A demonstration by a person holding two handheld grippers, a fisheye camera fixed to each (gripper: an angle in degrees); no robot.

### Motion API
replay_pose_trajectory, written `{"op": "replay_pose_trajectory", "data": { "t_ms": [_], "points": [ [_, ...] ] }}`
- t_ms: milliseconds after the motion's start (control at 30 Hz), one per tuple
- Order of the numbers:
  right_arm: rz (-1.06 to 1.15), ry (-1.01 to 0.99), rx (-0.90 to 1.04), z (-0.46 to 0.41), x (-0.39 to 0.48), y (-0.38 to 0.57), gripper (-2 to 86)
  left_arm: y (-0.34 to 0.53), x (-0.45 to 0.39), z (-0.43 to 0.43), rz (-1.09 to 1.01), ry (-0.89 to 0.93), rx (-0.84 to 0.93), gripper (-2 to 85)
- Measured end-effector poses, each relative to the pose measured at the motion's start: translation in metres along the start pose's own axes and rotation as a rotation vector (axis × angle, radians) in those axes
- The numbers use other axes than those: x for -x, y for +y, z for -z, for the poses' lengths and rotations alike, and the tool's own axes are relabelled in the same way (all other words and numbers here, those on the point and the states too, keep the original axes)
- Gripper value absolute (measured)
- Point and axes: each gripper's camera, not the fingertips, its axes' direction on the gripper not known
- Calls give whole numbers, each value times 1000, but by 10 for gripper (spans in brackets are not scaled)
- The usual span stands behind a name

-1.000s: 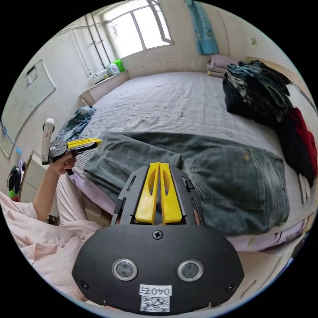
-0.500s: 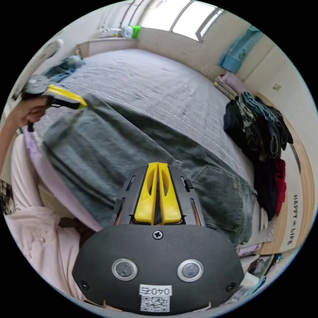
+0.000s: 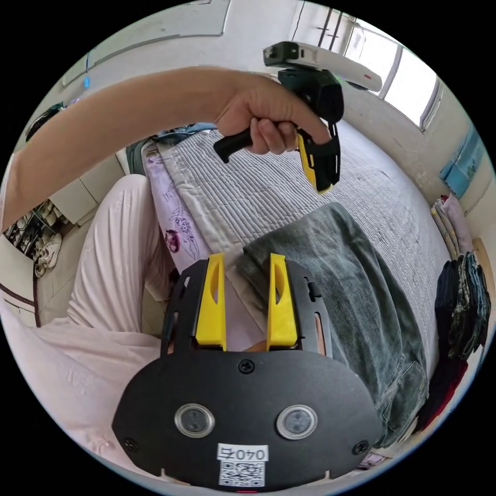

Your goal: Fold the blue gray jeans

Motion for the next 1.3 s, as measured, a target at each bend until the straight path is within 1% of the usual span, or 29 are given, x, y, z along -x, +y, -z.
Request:
{"op": "replay_pose_trajectory", "data": {
  "t_ms": [100, 233, 367, 433, 567, 700, 800, 867, 1000, 1067, 1100, 1200, 1300],
  "points": [
    [-6, 67, 18, -6, 12, -10, 113, -9, 15, -1, 9, 31, -7, 17],
    [51, 171, 28, -1, 34, -15, 94, -20, 35, -3, 20, 78, 0, 22],
    [60, 267, -7, 13, 56, -17, 66, -28, 58, -4, 34, 97, 12, 22],
    [67, 309, -23, 18, 66, -18, 65, -30, 68, -4, 33, 111, 15, 23],
    [115, 397, 11, 15, 88, -26, 81, -34, 93, -6, 40, 207, 19, 35],
    [126, 408, 17, 20, 98, -31, 90, -39, 118, -9, 62, 291, 21, 49],
    [115, 350, 27, 25, 96, -35, 108, -46, 131, -15, 66, 389, 30, 59],
    [105, 351, 26, 28, 95, -37, 124, -52, 135, -20, 71, 411, 38, 62],
    [88, 353, 18, 31, 94, -37, 132, -64, 138, -37, 80, 372, 87, 59],
    [96, 364, 12, 31, 98, -38, 127, -66, 139, -35, 60, 370, 89, 44],
    [99, 367, 9, 30, 100, -38, 125, -66, 139, -33, 55, 401, 84, 28],
    [109, 379, -13, 30, 105, -40, 119, -68, 137, -30, 14, 347, 86, 15],
    [108, 382, -20, 30, 106, -43, 118, -69, 141, -30, 7, 342, 95, 7]
  ]
}}
